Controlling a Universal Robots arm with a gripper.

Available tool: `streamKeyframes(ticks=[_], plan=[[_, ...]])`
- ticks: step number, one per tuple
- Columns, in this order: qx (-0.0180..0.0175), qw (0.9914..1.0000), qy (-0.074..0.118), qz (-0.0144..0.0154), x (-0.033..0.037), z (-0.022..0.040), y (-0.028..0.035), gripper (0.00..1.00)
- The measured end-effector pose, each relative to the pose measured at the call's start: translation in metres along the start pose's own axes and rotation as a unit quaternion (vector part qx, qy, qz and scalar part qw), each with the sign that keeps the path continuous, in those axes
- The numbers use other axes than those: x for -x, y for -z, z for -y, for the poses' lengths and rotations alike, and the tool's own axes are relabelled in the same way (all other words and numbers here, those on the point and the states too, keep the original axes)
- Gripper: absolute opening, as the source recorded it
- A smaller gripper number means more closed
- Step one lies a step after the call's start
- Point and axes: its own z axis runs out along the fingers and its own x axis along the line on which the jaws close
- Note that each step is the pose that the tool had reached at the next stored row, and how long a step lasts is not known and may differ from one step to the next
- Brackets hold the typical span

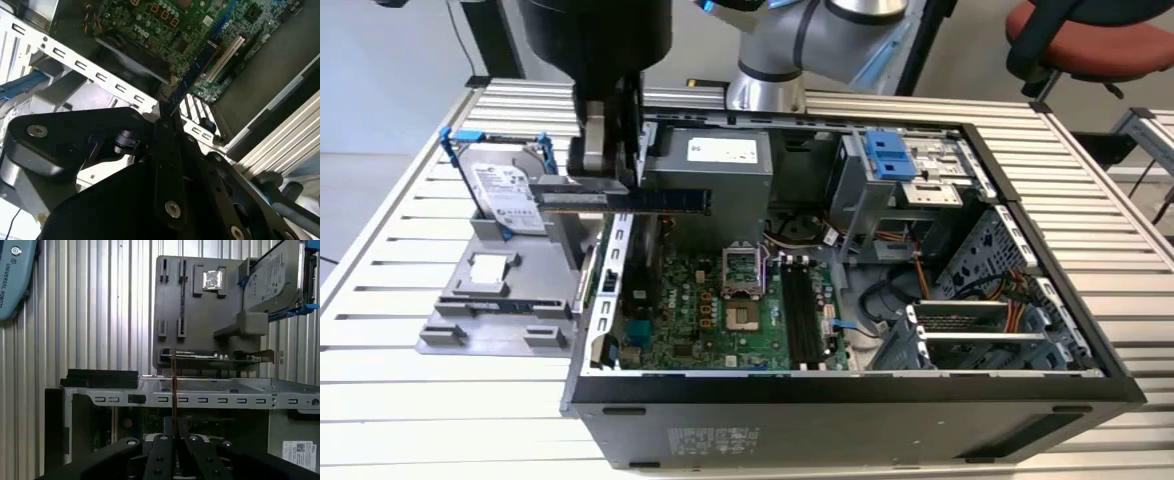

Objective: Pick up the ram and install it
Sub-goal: 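Pick up the ram and move it above insertion slot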

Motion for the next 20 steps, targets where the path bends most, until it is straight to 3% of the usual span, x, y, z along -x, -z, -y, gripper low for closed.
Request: streamKeyframes(ticks=[1, 20], plan=[[0.0, 1.0, 0.0, 0.0, 0.0001, 0.0125, 0.0005, 0.0], [0.0, 1.0, 0.0, -0.0001, 0.0006, 0.099, 0.0039, 0.0]])
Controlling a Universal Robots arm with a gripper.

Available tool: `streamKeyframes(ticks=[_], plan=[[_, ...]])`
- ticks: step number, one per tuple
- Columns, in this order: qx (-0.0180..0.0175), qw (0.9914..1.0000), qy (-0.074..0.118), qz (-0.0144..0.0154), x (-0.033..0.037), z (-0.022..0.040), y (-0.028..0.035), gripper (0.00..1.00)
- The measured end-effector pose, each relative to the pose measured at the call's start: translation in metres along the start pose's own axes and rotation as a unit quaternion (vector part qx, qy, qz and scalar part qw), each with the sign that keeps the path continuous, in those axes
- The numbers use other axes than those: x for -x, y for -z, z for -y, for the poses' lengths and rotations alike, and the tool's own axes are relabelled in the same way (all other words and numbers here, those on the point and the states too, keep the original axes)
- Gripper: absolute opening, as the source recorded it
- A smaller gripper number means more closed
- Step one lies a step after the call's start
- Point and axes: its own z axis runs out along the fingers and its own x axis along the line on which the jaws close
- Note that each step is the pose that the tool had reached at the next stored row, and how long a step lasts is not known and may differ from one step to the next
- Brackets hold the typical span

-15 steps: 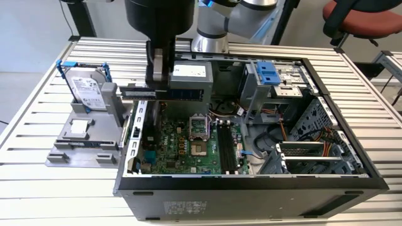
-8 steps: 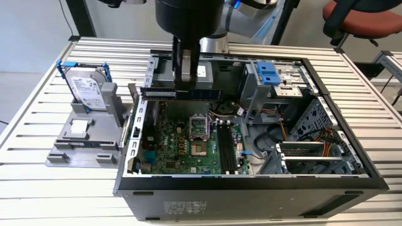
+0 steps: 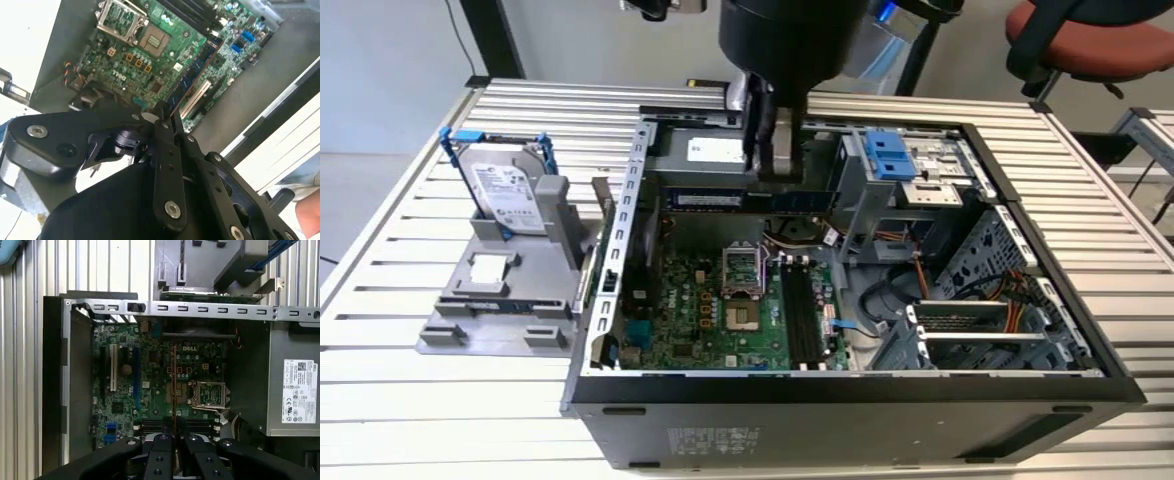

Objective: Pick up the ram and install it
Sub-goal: 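Pick up the ram and move it above insertion slot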

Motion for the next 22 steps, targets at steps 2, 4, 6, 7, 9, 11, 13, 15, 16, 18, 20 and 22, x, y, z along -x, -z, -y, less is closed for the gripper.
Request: streamKeyframes(ticks=[2, 4, 6, 7, 9, 11, 13, 15, 16, 18, 20, 22], plan=[[0.0, 1.0, 0.0, 0.0, 0.0001, 0.0092, 0.0003, 0.0], [0.0, 1.0, 0.0, 0.0, 0.0001, 0.0181, 0.0007, 0.0], [0.0, 1.0, 0.0, 0.0, 0.0002, 0.0273, 0.0011, 0.0], [0.0, 1.0, 0.0, 0.0, 0.0002, 0.0307, 0.0012, 0.0], [0.0, 1.0, 0.0, 0.0, 0.0002, 0.0371, 0.0015, 0.0], [-0.0001, 1.0, -0.001, 0.0, 0.0002, 0.0388, 0.0015, 0.0], [-0.0005, 0.99992, -0.013, 0.0006, 0.0003, 0.0388, 0.0014, 0.0], [-0.0006, 0.99985, -0.017, 0.0007, 0.0016, 0.0391, 0.0013, 0.0], [-0.0006, 0.99982, -0.019, 0.0008, 0.0023, 0.0392, 0.0013, 0.0], [-0.0007, 0.99978, -0.021, 0.0009, 0.0049, 0.0403, 0.0013, 0.0], [-0.0007, 0.99978, -0.021, 0.0009, 0.0118, 0.0415, 0.0011, 0.0], [-0.0007, 0.99978, -0.021, 0.0009, 0.0209, 0.0425, 0.0009, 0.0]])
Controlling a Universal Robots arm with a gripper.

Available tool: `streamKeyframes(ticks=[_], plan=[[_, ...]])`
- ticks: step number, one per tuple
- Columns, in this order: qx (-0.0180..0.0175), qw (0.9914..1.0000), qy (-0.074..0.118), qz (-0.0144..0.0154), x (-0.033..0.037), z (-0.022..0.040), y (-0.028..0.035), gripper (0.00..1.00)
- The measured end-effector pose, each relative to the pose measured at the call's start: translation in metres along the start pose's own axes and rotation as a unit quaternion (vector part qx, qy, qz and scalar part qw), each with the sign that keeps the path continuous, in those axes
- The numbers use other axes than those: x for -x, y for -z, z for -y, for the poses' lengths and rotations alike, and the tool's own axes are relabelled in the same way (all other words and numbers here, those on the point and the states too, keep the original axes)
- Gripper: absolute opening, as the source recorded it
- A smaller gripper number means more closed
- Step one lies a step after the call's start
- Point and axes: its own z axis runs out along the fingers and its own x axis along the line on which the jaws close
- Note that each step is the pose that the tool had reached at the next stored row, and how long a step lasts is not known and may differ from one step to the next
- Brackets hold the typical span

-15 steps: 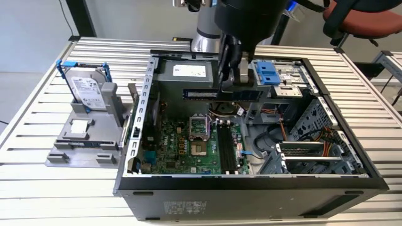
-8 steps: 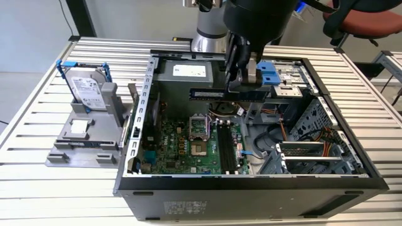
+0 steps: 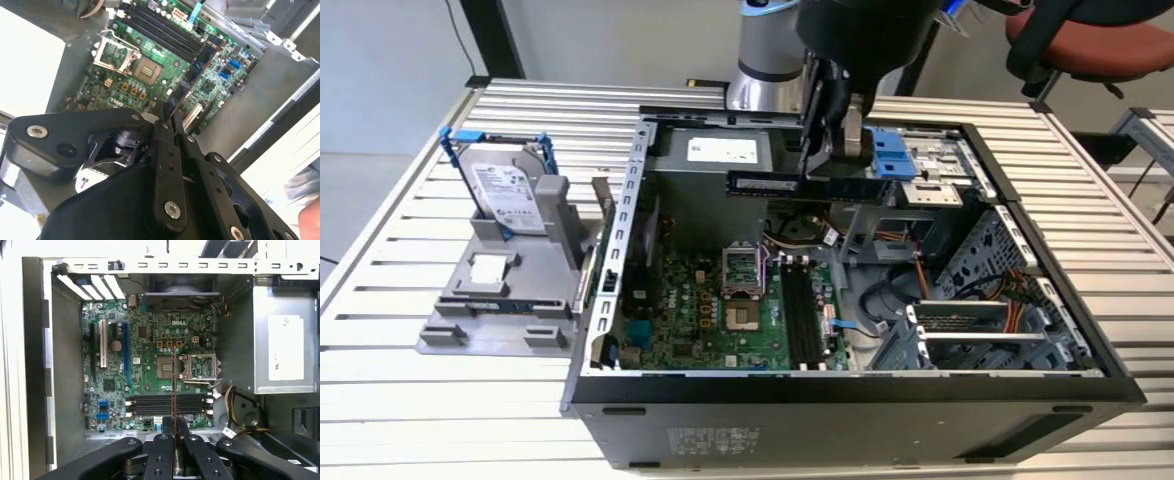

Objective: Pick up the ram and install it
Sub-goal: 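Pick up the ram and move it above insertion slot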

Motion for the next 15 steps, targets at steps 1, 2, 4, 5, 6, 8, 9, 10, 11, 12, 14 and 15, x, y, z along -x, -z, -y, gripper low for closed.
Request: streamKeyframes(ticks=[1, 2, 4, 5, 6, 8, 9, 10, 11, 12, 14, 15], plan=[[0.0, 1.0, 0.0, 0.0, 0.0041, 0.0005, -0.0001, 0.0], [0.0001, 1.0, 0.0, -0.0002, 0.0064, 0.0027, 0.0, 0.0], [0.0006, 1.0, 0.0, 0.0, 0.007, 0.0108, 0.0005, 0.0], [0.0016, 1.0, 0.0, -0.0002, 0.0072, 0.0143, 0.0007, 0.0], [0.0017, 1.0, 0.0, -0.0002, 0.0072, 0.0143, 0.0006, 0.0], [0.0016, 1.0, 0.0, -0.0003, 0.0073, 0.0143, 0.0007, 0.0], [0.0017, 1.0, 0.0, -0.0003, 0.0073, 0.0143, 0.0007, 0.0], [0.0017, 1.0, 0.0, -0.0003, 0.0073, 0.0143, 0.0007, 0.0], [0.0016, 1.0, 0.0, -0.0003, 0.0073, 0.0143, 0.0007, 0.0], [0.0016, 1.0, 0.0, -0.0003, 0.0073, 0.0144, 0.0007, 0.0], [0.0017, 1.0, 0.0, -0.0005, 0.0073, 0.0144, 0.0005, 0.0], [0.0017, 1.0, 0.0, -0.0005, 0.0074, 0.0144, 0.0005, 0.0]])
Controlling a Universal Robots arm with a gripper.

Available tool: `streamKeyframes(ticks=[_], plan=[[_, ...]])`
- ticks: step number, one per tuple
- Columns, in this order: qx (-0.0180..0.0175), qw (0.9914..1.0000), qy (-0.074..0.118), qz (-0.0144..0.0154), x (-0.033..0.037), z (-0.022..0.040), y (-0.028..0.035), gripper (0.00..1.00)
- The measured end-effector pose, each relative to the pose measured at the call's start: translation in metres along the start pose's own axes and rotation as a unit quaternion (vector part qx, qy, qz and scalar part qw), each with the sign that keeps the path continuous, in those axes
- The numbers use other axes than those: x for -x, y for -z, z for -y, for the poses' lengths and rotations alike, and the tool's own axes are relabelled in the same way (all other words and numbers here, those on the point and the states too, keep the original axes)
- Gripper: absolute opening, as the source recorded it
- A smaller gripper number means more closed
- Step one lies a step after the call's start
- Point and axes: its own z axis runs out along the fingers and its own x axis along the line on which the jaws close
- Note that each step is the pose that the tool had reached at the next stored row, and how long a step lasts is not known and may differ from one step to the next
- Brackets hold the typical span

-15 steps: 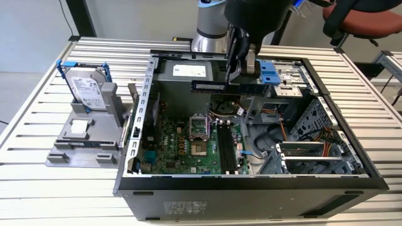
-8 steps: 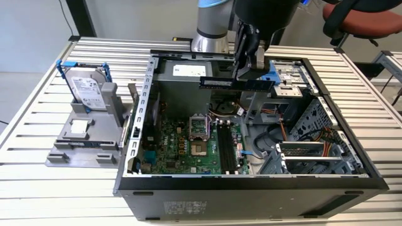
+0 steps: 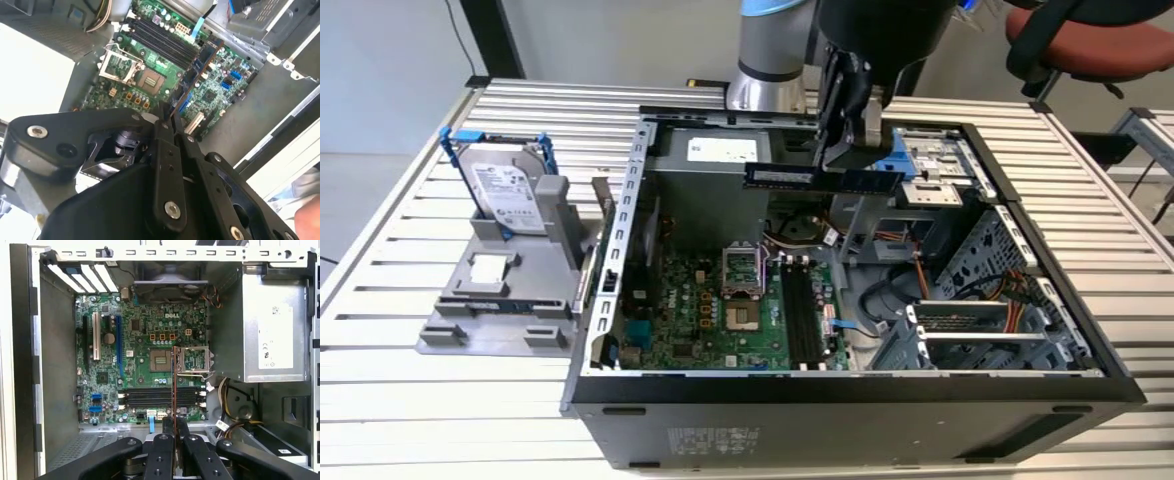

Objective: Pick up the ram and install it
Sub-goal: 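Pick up the ram and move it above insertion slot, then insert the ram into the slot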

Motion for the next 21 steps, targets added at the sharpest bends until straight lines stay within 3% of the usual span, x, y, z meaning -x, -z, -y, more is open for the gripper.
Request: streamKeyframes(ticks=[5, 10, 12, 16, 19, 21], plan=[[-0.001, 0.99944, -0.034, 0.0015, 0.0001, -0.0004, 0.0, 0.0], [-0.0023, 0.99702, -0.077, 0.0035, 0.0, -0.0005, 0.0, 0.0], [-0.0028, 0.9955, -0.095, 0.0042, 0.0, -0.0005, 0.0, 0.0], [-0.0038, 0.99161, -0.129, 0.0058, 0.0, -0.0005, 0.0, 0.0], [-0.0046, 0.98796, -0.154, 0.0069, 0.0, -0.0005, 0.0, 0.0], [-0.0051, 0.98509, -0.172, 0.0077, 0.0, -0.0005, 0.0, 0.0]])
